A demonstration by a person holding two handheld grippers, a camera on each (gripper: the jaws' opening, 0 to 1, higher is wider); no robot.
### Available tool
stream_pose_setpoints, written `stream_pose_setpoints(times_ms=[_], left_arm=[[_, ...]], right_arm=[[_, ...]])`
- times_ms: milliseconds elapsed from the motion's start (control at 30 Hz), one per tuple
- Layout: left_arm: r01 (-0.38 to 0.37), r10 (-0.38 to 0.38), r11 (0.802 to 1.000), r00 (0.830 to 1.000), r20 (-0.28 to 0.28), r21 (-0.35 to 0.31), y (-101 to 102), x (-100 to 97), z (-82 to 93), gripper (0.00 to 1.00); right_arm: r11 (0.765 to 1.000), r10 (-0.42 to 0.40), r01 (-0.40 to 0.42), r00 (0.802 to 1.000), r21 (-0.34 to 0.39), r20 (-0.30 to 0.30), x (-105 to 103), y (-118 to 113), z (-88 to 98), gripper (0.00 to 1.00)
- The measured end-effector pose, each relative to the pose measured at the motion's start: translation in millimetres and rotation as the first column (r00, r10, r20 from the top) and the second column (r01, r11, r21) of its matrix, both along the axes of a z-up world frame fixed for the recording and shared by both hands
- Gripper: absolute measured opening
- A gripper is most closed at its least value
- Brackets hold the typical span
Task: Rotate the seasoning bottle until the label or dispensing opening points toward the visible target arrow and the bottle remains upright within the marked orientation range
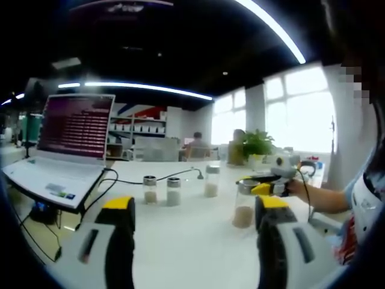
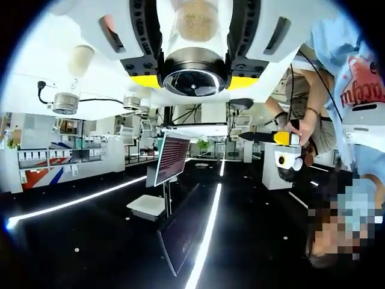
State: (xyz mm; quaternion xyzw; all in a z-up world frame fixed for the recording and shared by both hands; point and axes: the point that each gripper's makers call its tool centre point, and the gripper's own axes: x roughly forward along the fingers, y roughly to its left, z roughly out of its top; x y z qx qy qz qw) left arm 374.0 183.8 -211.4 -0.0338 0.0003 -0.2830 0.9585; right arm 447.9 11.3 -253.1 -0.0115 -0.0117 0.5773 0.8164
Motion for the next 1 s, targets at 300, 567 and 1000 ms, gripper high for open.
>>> stream_pose_setpoints(times_ms=[300, 567, 1000], left_arm=[[0.0, 0.0, 1.0, 1.0, 0.001, -0.002, -2.9, 0.3, -0.1, 0.87], [0.0, 0.0, 1.0, 1.0, -0.001, -0.002, -2.8, 0.2, -0.1, 0.87], [0.005, -0.005, 1.0, 1.0, -0.002, -0.001, -3.6, -0.5, -1.0, 0.87]], right_arm=[[0.999, -0.046, 0.046, 0.999, 0.007, 0.005, 2.0, -1.1, 0.1, 0.4], [0.996, -0.087, 0.087, 0.996, 0.005, 0.016, 3.0, -2.2, -0.5, 0.4], [0.982, -0.187, 0.187, 0.982, 0.013, 0.021, 2.3, -2.1, -1.3, 0.4]])
